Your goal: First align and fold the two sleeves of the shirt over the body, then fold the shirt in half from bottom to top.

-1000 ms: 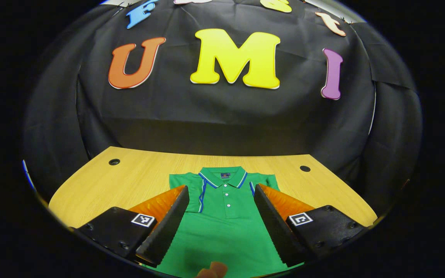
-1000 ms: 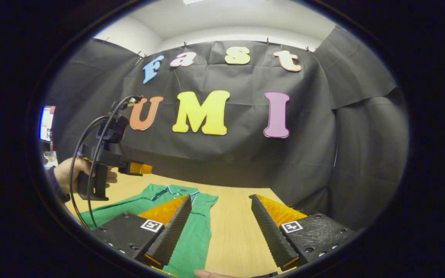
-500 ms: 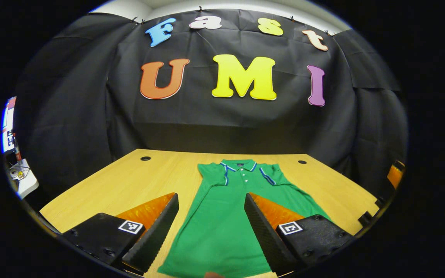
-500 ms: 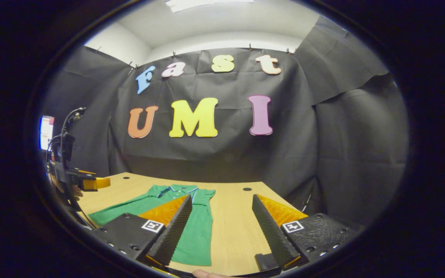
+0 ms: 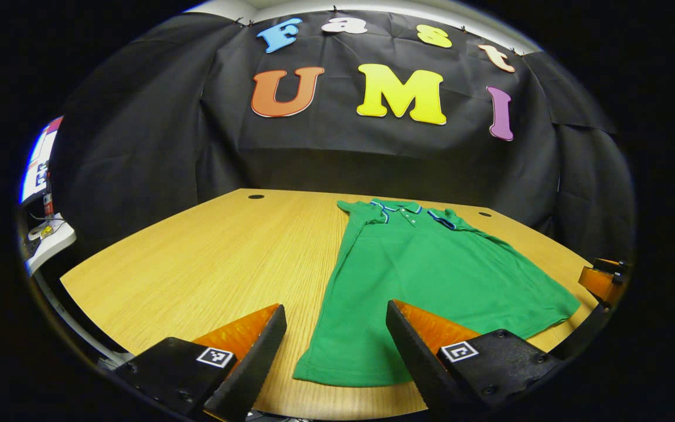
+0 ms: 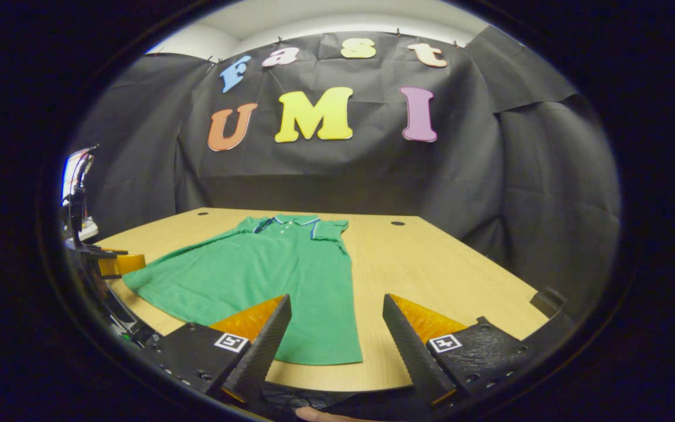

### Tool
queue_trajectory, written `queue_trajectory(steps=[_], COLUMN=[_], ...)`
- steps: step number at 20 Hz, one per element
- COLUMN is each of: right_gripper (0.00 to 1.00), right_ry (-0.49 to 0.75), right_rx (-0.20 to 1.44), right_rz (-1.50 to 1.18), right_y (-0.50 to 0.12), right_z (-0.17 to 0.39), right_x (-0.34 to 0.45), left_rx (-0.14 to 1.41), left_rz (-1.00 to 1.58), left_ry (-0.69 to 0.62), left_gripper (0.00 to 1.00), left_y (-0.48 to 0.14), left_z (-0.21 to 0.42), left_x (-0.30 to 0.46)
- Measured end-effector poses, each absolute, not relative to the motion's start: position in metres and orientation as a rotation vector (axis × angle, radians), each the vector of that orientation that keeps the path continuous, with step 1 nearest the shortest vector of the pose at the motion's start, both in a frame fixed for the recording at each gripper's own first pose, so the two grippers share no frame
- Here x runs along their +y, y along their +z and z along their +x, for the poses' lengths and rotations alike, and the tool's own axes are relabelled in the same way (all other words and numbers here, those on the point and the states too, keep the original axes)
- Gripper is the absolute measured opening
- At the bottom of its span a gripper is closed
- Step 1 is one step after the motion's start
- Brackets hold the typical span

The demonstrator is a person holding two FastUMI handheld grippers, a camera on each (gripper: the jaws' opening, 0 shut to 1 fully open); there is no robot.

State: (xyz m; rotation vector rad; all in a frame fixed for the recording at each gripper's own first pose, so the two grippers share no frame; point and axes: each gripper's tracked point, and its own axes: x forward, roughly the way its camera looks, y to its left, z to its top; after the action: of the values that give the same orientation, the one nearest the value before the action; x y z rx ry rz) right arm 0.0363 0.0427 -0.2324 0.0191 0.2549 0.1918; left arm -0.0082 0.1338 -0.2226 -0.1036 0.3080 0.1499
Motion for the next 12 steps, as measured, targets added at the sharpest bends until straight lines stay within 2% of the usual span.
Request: queue_trajectory(steps=[8, 12], right_gripper=[0.97, 0.96], right_ry=[0.197, 0.21], right_rx=[0.335, 0.34], right_rz=[-0.009, 0.061], right_y=[-0.281, -0.28], right_z=[0.039, 0.039], right_x=[0.049, 0.047], left_rx=[0.287, 0.225], left_rz=[-0.051, -0.004], left_ry=[0.173, 0.222], left_gripper=[1.0, 1.0], left_y=[-0.242, -0.242], left_z=[-0.002, 0.001], left_x=[0.136, 0.139])
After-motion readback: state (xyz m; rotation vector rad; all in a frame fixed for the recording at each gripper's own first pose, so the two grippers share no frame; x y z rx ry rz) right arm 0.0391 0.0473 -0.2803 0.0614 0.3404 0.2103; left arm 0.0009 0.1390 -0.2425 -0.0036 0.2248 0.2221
